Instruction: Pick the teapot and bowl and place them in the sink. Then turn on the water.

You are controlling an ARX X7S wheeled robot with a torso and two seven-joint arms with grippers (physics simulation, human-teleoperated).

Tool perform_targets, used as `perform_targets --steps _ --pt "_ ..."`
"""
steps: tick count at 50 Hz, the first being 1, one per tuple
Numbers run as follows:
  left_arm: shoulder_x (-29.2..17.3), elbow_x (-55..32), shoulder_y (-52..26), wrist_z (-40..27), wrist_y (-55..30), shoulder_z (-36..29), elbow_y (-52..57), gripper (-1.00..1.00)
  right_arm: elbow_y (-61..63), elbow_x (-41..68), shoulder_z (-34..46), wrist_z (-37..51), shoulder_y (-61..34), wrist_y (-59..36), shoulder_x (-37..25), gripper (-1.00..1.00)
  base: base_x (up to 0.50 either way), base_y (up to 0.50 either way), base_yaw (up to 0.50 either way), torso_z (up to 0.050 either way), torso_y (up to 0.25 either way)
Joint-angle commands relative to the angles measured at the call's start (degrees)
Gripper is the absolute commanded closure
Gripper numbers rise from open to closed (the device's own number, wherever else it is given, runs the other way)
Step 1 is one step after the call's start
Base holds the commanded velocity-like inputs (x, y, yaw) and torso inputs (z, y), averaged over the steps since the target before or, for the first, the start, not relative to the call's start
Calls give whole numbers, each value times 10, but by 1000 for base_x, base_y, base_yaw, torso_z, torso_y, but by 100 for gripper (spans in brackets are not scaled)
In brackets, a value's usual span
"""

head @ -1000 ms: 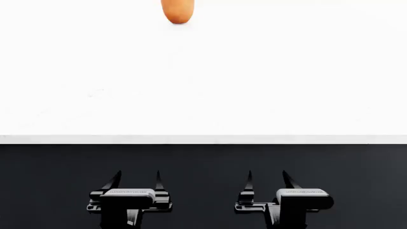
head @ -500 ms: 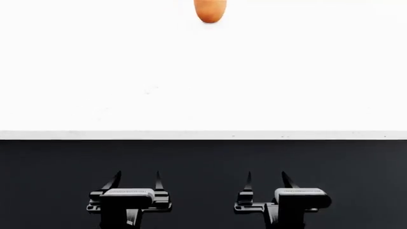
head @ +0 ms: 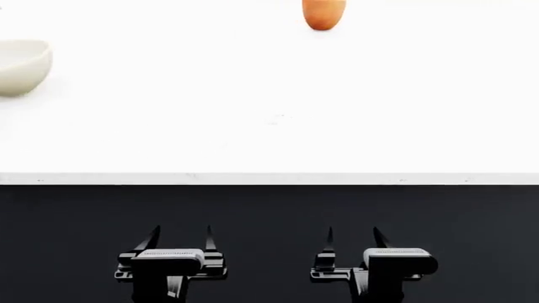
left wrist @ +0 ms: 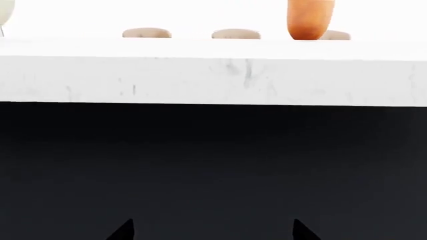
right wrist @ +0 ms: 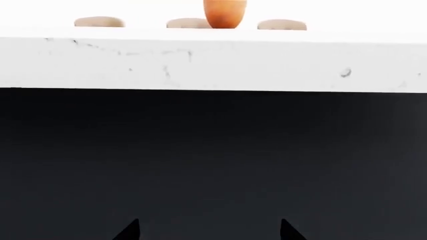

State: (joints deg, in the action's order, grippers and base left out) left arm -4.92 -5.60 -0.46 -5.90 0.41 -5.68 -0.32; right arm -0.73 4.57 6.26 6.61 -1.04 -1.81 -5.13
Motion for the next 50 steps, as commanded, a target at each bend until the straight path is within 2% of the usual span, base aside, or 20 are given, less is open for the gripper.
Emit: perform_targets --steps 1,50 --pt "-7 -7 0 -10 1 -8 1 -100 0 6 9 9 -1 0 -7 -100 0 500 0 0 0" --pt "-29 -31 -4 -36 7 -35 -3 -100 -3 30 34 34 -6 2 -28 -100 0 500 0 0 0"
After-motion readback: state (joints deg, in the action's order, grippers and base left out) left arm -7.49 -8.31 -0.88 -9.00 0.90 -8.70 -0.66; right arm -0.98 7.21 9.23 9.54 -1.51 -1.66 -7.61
